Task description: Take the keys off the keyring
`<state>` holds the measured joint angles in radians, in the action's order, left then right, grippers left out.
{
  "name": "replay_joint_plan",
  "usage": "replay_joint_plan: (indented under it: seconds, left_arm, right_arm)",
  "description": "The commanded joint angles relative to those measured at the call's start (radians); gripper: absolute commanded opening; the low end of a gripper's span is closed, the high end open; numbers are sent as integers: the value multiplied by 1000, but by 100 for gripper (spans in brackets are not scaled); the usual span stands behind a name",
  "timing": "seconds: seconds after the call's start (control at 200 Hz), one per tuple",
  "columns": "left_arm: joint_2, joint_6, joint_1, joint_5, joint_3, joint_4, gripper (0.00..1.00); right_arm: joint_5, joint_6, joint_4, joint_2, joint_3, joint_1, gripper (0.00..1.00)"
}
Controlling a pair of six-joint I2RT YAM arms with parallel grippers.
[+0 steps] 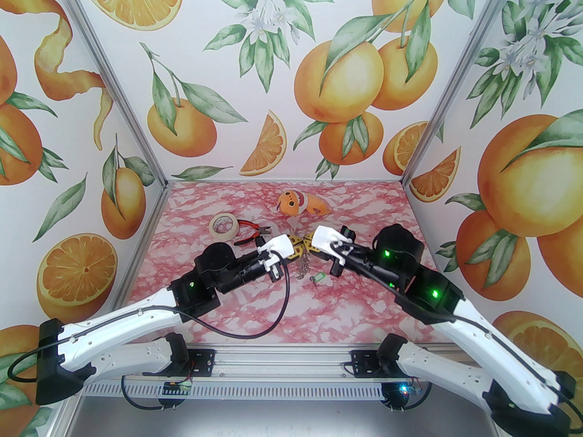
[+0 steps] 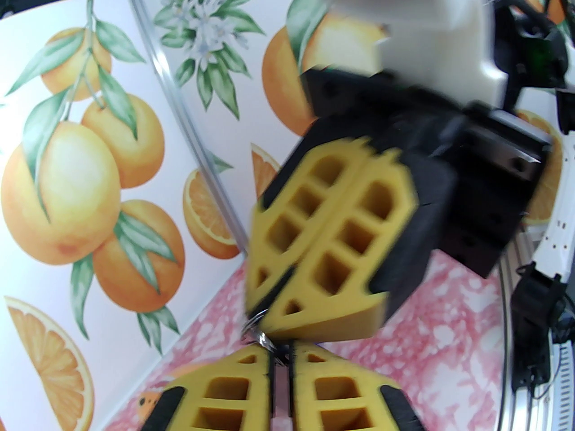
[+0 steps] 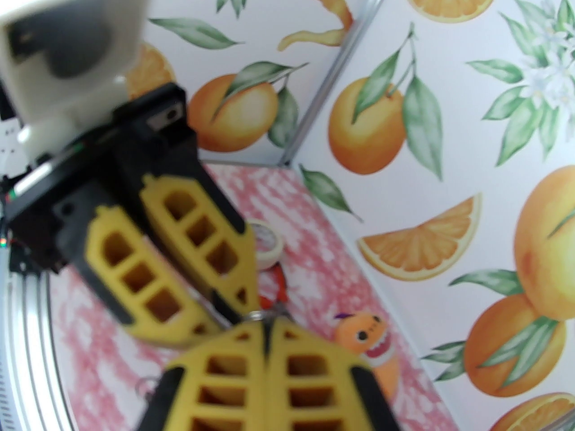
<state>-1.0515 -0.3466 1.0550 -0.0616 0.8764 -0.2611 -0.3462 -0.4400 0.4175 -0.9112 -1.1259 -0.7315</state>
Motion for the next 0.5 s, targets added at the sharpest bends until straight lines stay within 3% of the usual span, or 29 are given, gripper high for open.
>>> replay_joint_plan:
  seconds: [0.0, 0.195, 0.495]
  left_arm:
    - [53, 18, -17, -67, -31, -89, 18]
    - [99, 24, -65, -124, -75, -77, 29]
    - [109, -7, -131, -263, -92, -56, 46]
  right_arm:
    - [-178, 55, 101, -30, -55, 39, 0]
    - [-296, 103, 163, -66, -116, 81, 0]
    - [-353, 151, 157, -69, -120, 110, 0]
